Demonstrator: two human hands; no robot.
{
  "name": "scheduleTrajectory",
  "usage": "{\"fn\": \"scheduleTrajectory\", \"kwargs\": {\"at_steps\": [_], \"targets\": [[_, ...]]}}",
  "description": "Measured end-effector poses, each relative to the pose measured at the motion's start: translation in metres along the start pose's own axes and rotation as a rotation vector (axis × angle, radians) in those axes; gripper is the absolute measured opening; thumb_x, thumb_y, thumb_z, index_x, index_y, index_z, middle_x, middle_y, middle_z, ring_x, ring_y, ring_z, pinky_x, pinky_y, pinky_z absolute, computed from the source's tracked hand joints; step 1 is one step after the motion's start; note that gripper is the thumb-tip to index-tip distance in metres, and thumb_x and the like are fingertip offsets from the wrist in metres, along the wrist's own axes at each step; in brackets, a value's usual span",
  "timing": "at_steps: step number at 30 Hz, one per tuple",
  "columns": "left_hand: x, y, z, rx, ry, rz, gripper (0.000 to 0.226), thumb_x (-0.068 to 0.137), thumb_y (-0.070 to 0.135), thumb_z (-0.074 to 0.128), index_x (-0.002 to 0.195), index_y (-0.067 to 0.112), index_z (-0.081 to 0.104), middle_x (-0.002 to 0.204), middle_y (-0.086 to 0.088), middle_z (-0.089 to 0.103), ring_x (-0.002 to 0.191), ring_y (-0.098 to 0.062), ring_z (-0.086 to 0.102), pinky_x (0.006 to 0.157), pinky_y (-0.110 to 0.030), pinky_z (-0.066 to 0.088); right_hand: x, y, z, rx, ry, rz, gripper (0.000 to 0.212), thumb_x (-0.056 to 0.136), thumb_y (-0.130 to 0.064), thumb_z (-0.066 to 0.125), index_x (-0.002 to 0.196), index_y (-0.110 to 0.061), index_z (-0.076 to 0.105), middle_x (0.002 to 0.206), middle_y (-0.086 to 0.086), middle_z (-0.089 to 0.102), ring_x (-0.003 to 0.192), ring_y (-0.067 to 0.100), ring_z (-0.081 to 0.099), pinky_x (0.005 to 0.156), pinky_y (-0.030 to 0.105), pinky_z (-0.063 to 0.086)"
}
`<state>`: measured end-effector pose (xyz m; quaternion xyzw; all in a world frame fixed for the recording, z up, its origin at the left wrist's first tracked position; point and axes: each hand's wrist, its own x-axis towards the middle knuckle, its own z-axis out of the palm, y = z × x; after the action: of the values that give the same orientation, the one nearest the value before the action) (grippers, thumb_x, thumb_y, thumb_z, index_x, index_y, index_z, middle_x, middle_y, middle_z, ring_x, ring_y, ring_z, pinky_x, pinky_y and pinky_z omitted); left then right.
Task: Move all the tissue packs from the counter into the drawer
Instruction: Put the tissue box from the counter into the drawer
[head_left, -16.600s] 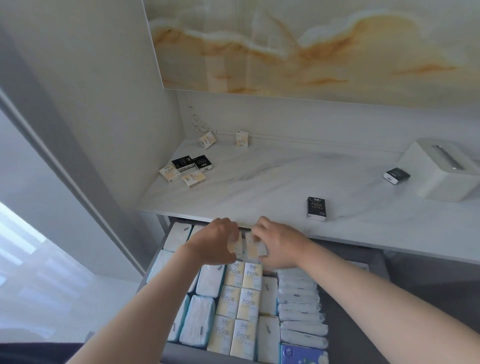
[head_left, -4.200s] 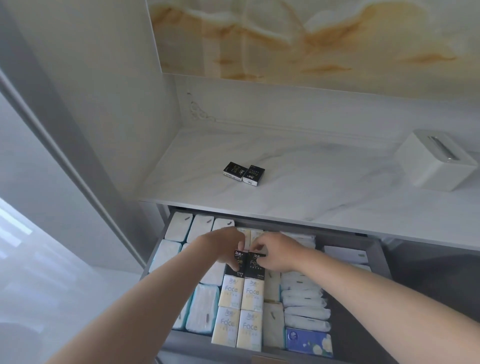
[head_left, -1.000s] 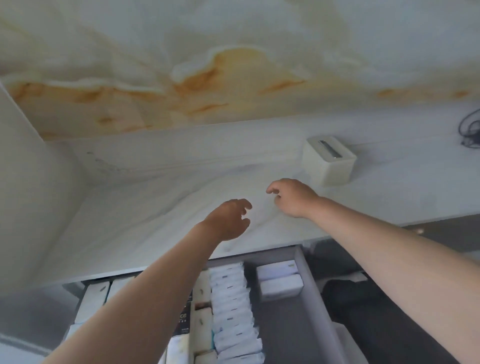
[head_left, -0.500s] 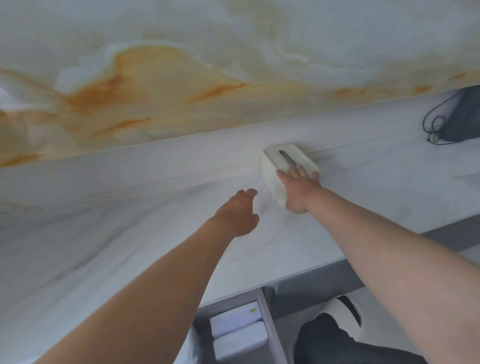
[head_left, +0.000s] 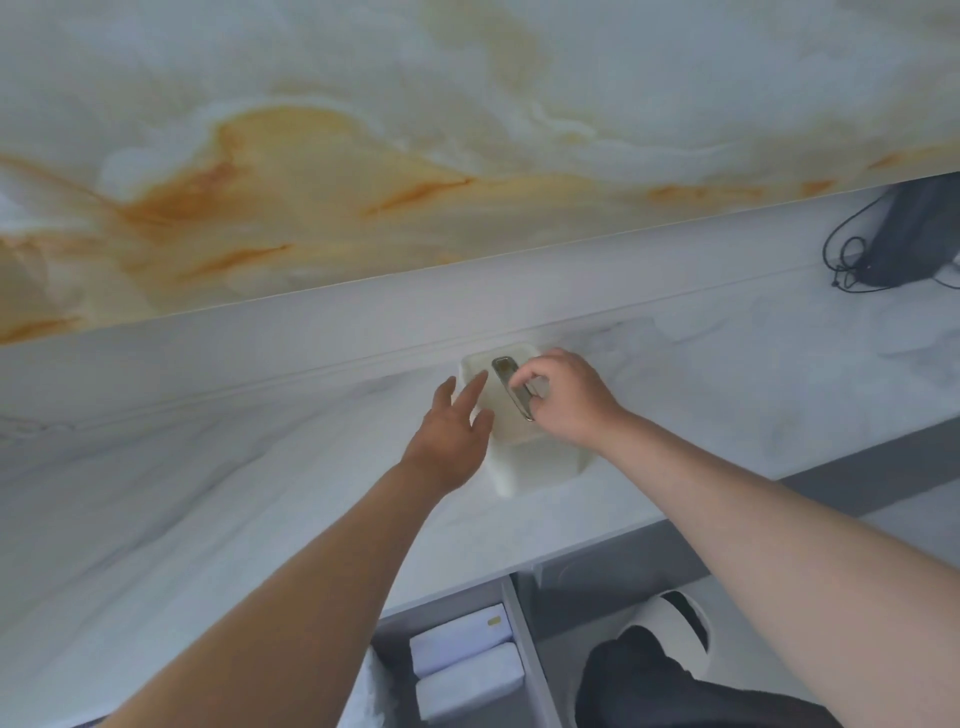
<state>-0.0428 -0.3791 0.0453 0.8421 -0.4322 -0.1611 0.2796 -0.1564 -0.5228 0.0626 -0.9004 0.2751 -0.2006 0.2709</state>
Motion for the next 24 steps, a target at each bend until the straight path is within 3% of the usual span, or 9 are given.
{"fn": "scheduleTrajectory", "kwargs": {"at_steps": [3,6,9,11,13,18,20,22,24], "targets": [[-0.009,0.000,0.000,-0.052,-0.075,-0.075,0.061,0.096,0.058,0.042,0.152,0.045,0.022,0.161,0.004,0.021,0.137,-0.020,0.043,0.112,-0.033,0.032,-0.009,-0.001,0.005,-0.080,-0.172,0.267,0.056,0.096,-0.031,0.051,0.150,-0.024,0.037,0.151,0.010,0.034,0.134,0.032,0.043,0.108,0.038,0.038],[-0.024,-0.002,-0.001,-0.372,-0.038,-0.181,0.066,0.079,0.068,0.054,0.140,0.046,0.044,0.144,0.008,0.051,0.122,-0.020,0.056,0.105,-0.040,0.046,-0.022,-0.011,-0.001,-0.059,-0.231,0.309,0.062,0.095,-0.042,0.055,0.151,-0.023,0.034,0.151,0.008,0.032,0.132,0.031,0.047,0.103,0.035,0.040],[-0.045,-0.008,0.000,-0.515,0.103,-0.225,0.049,0.082,0.053,0.065,0.126,0.036,0.049,0.120,0.002,0.063,0.102,-0.018,0.065,0.092,-0.045,0.054,-0.043,-0.024,-0.004,-0.023,-0.245,0.338,0.066,0.084,-0.041,0.067,0.141,-0.025,0.040,0.138,0.003,0.037,0.118,0.025,0.052,0.090,0.033,0.043],[-0.056,-0.011,-0.003,-0.657,0.080,-0.309,0.064,0.085,0.043,0.070,0.138,0.030,0.037,0.111,-0.001,0.065,0.097,-0.020,0.066,0.089,-0.047,0.056,-0.058,-0.032,0.001,0.019,-0.272,0.385,0.075,0.077,-0.035,0.073,0.140,-0.024,0.034,0.130,0.002,0.037,0.111,0.023,0.050,0.084,0.032,0.043],[-0.067,-0.014,-0.009,-0.805,0.021,-0.397,0.078,0.084,0.037,0.074,0.148,0.025,0.030,0.114,-0.002,0.065,0.101,-0.020,0.065,0.090,-0.047,0.056,-0.071,-0.044,0.005,0.056,-0.281,0.436,0.089,0.071,-0.034,0.076,0.143,-0.023,0.024,0.127,0.004,0.036,0.112,0.025,0.049,0.083,0.033,0.044],[-0.111,-0.016,-0.019,-0.722,-0.032,-0.403,0.074,0.083,0.036,0.076,0.143,0.020,0.037,0.131,0.006,0.045,0.111,-0.020,0.057,0.085,-0.046,0.058,-0.113,-0.071,0.011,0.070,-0.333,0.479,0.087,0.057,-0.033,0.075,0.133,-0.024,0.034,0.119,0.000,0.040,0.105,0.022,0.056,0.085,0.036,0.050],[-0.131,-0.020,-0.023,-0.735,-0.042,-0.389,0.078,0.082,0.034,0.077,0.143,0.022,0.031,0.131,0.005,0.050,0.108,-0.018,0.060,0.080,-0.046,0.060,-0.131,-0.078,0.011,0.113,-0.346,0.468,0.095,0.049,-0.034,0.074,0.133,-0.026,0.032,0.117,-0.004,0.048,0.103,0.018,0.057,0.088,0.038,0.053],[-0.151,-0.025,-0.026,-0.717,-0.070,-0.361,0.092,0.080,0.034,0.079,0.148,0.034,0.017,0.122,0.002,0.055,0.102,-0.018,0.064,0.072,-0.044,0.062,-0.151,-0.087,0.013,0.100,-0.388,0.435,0.108,0.053,-0.030,0.076,0.144,-0.030,0.018,0.123,-0.003,0.045,0.104,0.018,0.055,0.084,0.035,0.052],[-0.172,-0.029,-0.024,-0.595,-0.097,-0.340,0.107,0.075,0.038,0.082,0.149,0.048,0.006,0.122,0.002,0.049,0.103,-0.022,0.062,0.073,-0.046,0.061,-0.173,-0.100,0.015,0.033,-0.454,0.406,0.121,0.062,-0.025,0.075,0.151,-0.040,-0.006,0.133,0.001,0.034,0.102,0.020,0.054,0.074,0.030,0.047]]}}
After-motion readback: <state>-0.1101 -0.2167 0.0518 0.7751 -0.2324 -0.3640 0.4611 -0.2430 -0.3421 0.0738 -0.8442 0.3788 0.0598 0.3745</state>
